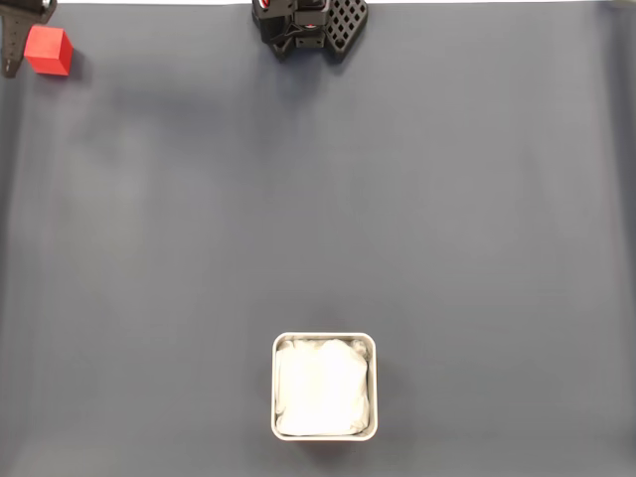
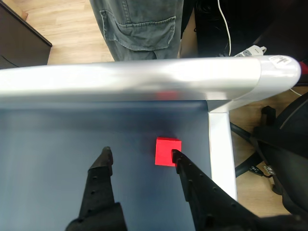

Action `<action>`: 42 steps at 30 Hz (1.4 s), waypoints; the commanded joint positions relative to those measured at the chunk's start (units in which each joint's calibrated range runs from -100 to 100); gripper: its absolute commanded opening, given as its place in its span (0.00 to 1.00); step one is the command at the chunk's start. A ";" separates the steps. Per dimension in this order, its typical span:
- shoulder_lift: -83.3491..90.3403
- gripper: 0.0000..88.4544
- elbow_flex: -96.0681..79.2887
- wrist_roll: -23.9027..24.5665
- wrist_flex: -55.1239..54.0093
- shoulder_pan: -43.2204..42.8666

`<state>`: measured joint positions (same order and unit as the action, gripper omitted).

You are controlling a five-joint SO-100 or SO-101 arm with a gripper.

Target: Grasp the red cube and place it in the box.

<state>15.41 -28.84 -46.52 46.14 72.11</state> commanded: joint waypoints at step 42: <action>-2.76 0.38 -13.13 -3.17 -13.76 5.31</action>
<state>12.11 -42.04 -49.26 34.05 76.85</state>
